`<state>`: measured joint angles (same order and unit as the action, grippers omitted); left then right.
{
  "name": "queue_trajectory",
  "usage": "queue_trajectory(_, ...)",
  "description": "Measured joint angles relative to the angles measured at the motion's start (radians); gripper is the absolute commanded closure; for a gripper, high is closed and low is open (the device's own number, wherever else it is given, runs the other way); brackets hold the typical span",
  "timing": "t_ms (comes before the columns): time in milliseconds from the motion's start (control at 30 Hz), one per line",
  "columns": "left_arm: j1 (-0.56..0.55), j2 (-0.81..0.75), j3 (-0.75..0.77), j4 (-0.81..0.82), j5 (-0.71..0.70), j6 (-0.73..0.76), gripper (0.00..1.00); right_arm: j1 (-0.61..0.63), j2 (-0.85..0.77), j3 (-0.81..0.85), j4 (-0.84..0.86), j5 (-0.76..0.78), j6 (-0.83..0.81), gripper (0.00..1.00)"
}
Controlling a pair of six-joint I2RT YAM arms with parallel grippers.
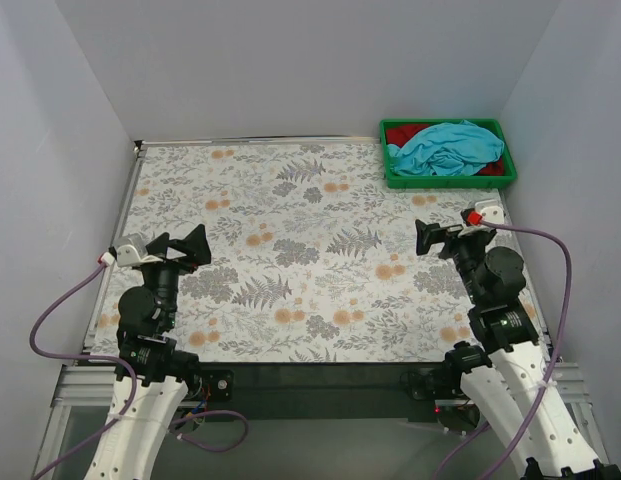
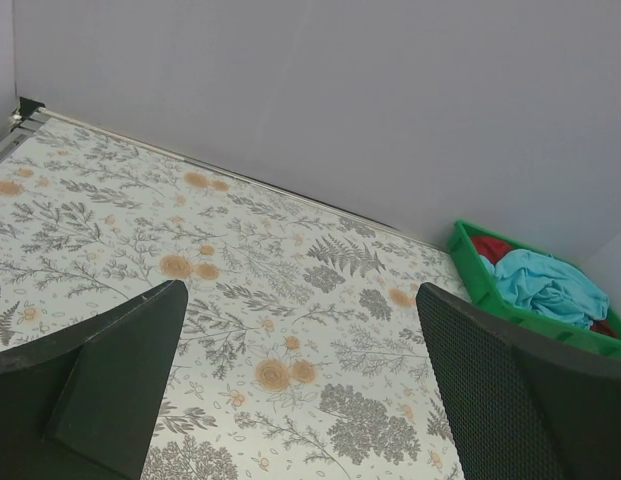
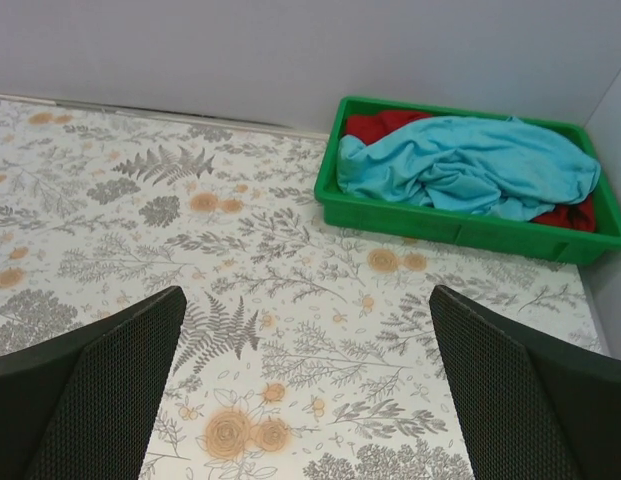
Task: Fold and stack the t-shirts
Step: Grab the tshirt from the pile
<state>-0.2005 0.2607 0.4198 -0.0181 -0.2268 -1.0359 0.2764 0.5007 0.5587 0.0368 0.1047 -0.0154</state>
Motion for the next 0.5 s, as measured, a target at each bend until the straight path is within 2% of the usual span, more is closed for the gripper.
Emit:
queue_trajectory(167,-0.007,-0.007,-0.004,0.001,0.003,0.000,0.08,0.000,0.145,0.021,0.007,0.000,0.039,0.02)
queue_trajectory(267,-0.013,-0.010,-0.006,0.001,0.003,0.003,0.08,0.000,0.297,0.089,0.006,0.000,0.063,0.01)
queue_trajectory(500,-0.035,-0.013,-0.008,0.001,0.015,0.008,0.08,-0.010,0.779,0.423,-0.019,0.045,0.069,0.02)
